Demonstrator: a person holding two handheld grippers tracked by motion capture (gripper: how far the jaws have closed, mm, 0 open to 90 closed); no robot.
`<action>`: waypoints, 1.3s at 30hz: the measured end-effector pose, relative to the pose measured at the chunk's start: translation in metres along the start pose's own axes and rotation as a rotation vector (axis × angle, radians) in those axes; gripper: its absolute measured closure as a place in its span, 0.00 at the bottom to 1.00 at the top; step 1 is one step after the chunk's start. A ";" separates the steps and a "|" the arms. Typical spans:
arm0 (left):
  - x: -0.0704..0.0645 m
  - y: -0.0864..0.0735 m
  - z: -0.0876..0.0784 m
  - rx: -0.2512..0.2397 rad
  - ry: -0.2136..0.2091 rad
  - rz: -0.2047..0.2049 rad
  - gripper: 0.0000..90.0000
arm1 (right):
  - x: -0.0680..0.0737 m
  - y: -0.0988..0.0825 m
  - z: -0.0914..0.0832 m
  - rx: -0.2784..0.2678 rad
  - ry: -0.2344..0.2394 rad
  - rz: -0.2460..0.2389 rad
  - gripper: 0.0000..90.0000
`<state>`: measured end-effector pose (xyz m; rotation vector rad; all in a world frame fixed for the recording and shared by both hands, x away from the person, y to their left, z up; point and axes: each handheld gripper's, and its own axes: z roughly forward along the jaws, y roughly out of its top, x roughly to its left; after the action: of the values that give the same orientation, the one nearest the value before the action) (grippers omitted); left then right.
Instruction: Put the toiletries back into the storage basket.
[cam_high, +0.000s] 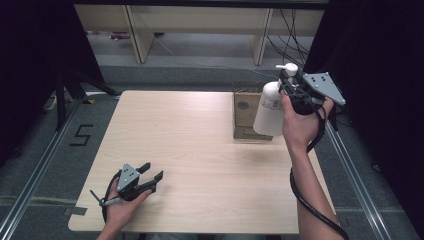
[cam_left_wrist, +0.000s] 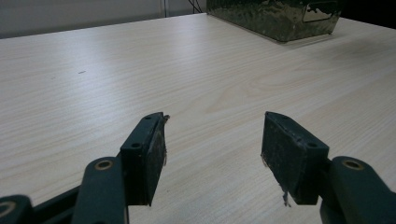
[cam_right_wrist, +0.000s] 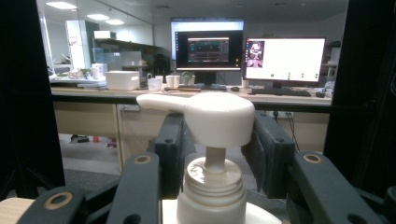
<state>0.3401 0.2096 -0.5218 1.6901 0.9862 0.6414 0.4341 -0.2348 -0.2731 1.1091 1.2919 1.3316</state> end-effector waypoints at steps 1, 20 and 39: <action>0.000 0.000 0.000 0.000 0.000 -0.001 0.43 | 0.000 0.000 0.002 -0.005 -0.002 -0.001 0.67; 0.000 0.000 0.000 0.002 0.001 -0.002 0.43 | -0.005 0.003 0.024 0.023 -0.014 0.015 0.67; 0.001 0.000 0.000 -0.006 -0.005 -0.006 0.43 | -0.004 0.000 0.047 0.052 -0.008 0.021 0.67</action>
<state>0.3408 0.2100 -0.5222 1.6820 0.9848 0.6356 0.4808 -0.2323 -0.2717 1.1654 1.3190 1.3137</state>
